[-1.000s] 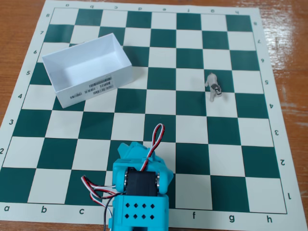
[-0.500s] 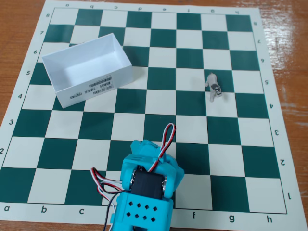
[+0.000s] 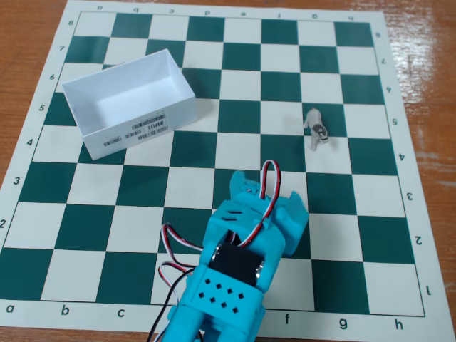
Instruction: Grab the toy horse and put it in the box.
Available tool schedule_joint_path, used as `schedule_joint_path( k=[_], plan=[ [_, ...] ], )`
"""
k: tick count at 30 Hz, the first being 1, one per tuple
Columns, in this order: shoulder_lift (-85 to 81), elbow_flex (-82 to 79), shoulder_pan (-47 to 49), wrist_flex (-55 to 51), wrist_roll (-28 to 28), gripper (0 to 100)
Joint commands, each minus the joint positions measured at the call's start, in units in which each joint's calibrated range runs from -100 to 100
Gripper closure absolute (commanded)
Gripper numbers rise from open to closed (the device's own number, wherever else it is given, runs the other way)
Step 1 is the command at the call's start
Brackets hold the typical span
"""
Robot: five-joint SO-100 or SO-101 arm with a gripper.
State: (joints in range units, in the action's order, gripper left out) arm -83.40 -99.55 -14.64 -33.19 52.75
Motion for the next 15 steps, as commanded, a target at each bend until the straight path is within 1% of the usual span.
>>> schedule_joint_path(
  k=[1,4,12,15],
  plan=[
    [4.7,3.9,-1.4,6.4,1.7,66],
    [10.9,9.4,-2.6,7.9,2.9,66],
    [30.2,20.8,-6.1,18.5,7.5,66],
    [37.6,27.9,-6.9,19.2,9.4,66]
  ],
)
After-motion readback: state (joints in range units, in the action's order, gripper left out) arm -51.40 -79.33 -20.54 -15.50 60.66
